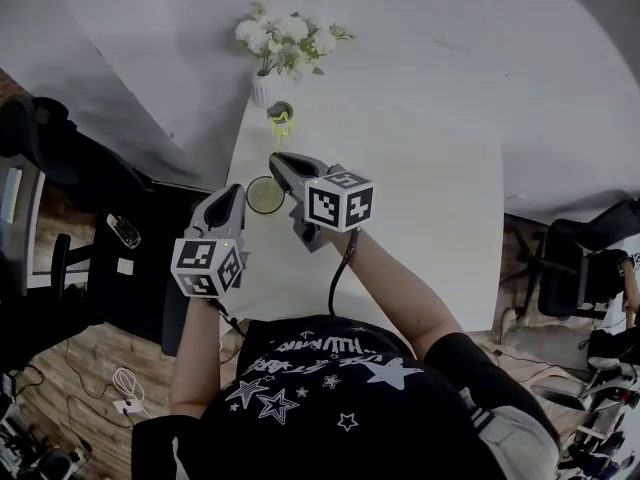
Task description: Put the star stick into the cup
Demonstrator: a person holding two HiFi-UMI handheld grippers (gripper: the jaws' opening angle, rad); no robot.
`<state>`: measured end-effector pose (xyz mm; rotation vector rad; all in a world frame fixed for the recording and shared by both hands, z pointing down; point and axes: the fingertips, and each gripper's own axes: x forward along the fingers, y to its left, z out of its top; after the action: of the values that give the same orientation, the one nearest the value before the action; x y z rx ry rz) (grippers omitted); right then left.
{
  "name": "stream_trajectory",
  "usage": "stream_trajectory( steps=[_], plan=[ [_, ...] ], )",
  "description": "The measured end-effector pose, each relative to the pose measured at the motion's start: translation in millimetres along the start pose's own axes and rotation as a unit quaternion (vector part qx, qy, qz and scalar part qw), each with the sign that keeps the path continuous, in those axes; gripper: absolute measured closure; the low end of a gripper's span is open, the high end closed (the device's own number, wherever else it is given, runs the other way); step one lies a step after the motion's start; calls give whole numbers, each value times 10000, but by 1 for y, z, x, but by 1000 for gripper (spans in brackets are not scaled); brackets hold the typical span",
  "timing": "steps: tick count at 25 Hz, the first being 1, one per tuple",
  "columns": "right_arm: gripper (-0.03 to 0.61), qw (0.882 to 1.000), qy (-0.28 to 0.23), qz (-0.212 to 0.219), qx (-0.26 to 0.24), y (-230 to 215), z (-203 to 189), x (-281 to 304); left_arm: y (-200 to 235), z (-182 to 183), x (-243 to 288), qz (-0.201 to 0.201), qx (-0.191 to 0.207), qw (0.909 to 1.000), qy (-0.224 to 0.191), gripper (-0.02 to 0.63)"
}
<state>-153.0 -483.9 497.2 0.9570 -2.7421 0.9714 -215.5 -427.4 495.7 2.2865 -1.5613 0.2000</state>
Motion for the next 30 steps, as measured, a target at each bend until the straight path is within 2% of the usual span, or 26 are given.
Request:
stream_trajectory(
  steps=[12, 18, 25, 30],
  plan=[
    [552, 9994, 334, -62, 85, -7, -16, 6, -2, -6, 7, -88, -41, 9999, 59, 611],
    [547, 9986, 488, -199, -40, -9, -22, 8, -1, -9, 6, -114, -69, 9999, 74, 611],
    [467, 9974, 629, -361, -49, -11, -31, 1, -5, -7, -2, -128, 37, 9999, 59, 611],
    [454, 9969, 623, -482, 18, -10, -35, -11, -7, -3, -15, -76, 84, 9999, -38, 611]
  ],
)
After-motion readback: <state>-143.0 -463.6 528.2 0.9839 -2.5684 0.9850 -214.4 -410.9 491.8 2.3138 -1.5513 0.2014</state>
